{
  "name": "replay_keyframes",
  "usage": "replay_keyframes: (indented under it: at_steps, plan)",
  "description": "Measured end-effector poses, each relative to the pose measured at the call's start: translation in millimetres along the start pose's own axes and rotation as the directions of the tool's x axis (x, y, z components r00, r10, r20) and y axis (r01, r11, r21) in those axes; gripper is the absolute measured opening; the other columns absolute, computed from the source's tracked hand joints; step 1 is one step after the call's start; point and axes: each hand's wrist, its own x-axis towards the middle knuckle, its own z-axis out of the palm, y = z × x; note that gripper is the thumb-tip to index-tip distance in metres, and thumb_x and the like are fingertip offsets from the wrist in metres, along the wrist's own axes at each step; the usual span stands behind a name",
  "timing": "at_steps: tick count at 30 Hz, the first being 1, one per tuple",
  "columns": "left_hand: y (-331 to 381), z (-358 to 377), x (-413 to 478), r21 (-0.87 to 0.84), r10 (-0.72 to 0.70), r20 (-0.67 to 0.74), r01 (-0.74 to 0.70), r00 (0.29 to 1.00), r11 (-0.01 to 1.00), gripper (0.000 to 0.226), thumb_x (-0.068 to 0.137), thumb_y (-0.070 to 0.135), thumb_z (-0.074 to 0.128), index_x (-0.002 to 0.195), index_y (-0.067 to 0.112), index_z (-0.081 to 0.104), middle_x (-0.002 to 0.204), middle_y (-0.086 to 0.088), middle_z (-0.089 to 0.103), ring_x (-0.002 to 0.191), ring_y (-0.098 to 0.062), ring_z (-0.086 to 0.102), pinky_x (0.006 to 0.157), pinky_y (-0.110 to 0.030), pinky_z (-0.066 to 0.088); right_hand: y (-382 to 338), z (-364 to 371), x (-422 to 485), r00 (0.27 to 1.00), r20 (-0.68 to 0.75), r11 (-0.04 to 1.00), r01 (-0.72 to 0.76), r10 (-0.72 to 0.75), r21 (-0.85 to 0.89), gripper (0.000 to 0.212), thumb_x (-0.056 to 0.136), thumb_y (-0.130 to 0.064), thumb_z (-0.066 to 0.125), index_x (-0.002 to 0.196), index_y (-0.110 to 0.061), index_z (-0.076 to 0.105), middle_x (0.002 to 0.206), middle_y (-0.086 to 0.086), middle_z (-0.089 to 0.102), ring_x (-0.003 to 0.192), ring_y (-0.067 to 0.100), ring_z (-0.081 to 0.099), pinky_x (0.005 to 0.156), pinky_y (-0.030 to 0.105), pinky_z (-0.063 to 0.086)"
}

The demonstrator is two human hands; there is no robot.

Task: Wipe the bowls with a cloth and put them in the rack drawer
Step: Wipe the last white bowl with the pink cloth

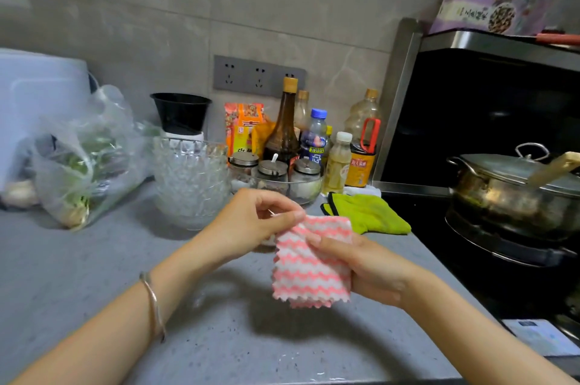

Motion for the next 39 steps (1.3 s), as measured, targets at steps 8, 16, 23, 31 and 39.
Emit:
replay_keyframes:
  at_steps: [8, 16, 23, 31, 39]
  plan:
    - [-61.8, -27.2, 35.6, 0.797, -0.007, 0.045, -0.032, 0.999, 0.602, 0.047, 0.085, 0.050, 0.064, 0.128, 0.032, 0.054, 0.131, 0.012, 0.054, 0.122, -0.012, 0.045, 0.102, -0.034, 0.038, 11.0, -38.1, 10.2, 0.974, -0.226, 0.998, 0.014, 0.000, 0.063, 0.025, 0.089, -0.012, 0.058, 0.113, -0.005, 0.061, 0.104, 0.014, 0.073, 0.081, 0.020, 0.073, 0.071, 0.030, 0.060]
    - [-86.8, -35.9, 43.6, 0.922, 0.091, 0.233, -0.250, 0.968, 0.295, 0.032, 0.084, 0.045, 0.067, 0.107, 0.022, 0.064, 0.114, 0.003, 0.063, 0.114, -0.017, 0.051, 0.097, -0.026, 0.032, 19.4, -49.3, 10.3, 0.969, -0.245, 0.993, -0.016, 0.045, 0.119, 0.022, 0.088, -0.011, 0.059, 0.110, -0.005, 0.062, 0.100, 0.014, 0.073, 0.077, 0.021, 0.073, 0.062, 0.028, 0.059]
    - [-78.7, -35.2, 38.2, 0.878, 0.134, 0.302, -0.330, 0.944, 0.348, 0.029, 0.087, 0.052, 0.059, 0.097, 0.025, 0.061, 0.096, 0.011, 0.059, 0.096, -0.015, 0.047, 0.087, -0.021, 0.029, 25.4, -47.1, 11.7, 0.957, -0.286, 0.978, 0.010, 0.051, 0.209, 0.028, 0.086, -0.011, 0.061, 0.113, -0.003, 0.061, 0.097, 0.015, 0.074, 0.074, 0.021, 0.073, 0.062, 0.028, 0.059]
    - [-10.6, 1.1, 1.4, 0.245, 0.106, 0.249, -0.169, 0.963, 0.955, 0.027, 0.088, 0.023, 0.067, 0.112, 0.032, 0.060, 0.099, 0.028, 0.066, 0.087, 0.009, 0.060, 0.074, -0.009, 0.044, 1.8, -47.1, -13.8, 0.868, -0.393, 0.910, 0.387, -0.305, 0.148, 0.033, 0.096, -0.034, 0.045, 0.122, -0.023, 0.062, 0.123, 0.003, 0.066, 0.107, 0.016, 0.066, 0.092, 0.036, 0.054]
    - [7.4, 55.2, -27.1, -0.124, 0.177, 0.131, -0.161, 0.975, 0.979, 0.048, 0.073, 0.038, 0.070, 0.116, 0.018, 0.062, 0.111, -0.003, 0.071, 0.098, -0.011, 0.066, 0.086, -0.030, 0.053, 7.8, -8.5, -32.7, 0.712, -0.259, 0.704, 0.444, -0.653, -0.555, 0.041, 0.085, -0.066, 0.033, 0.119, -0.059, 0.054, 0.132, -0.041, 0.043, 0.132, -0.010, 0.034, 0.105, 0.013, 0.029]
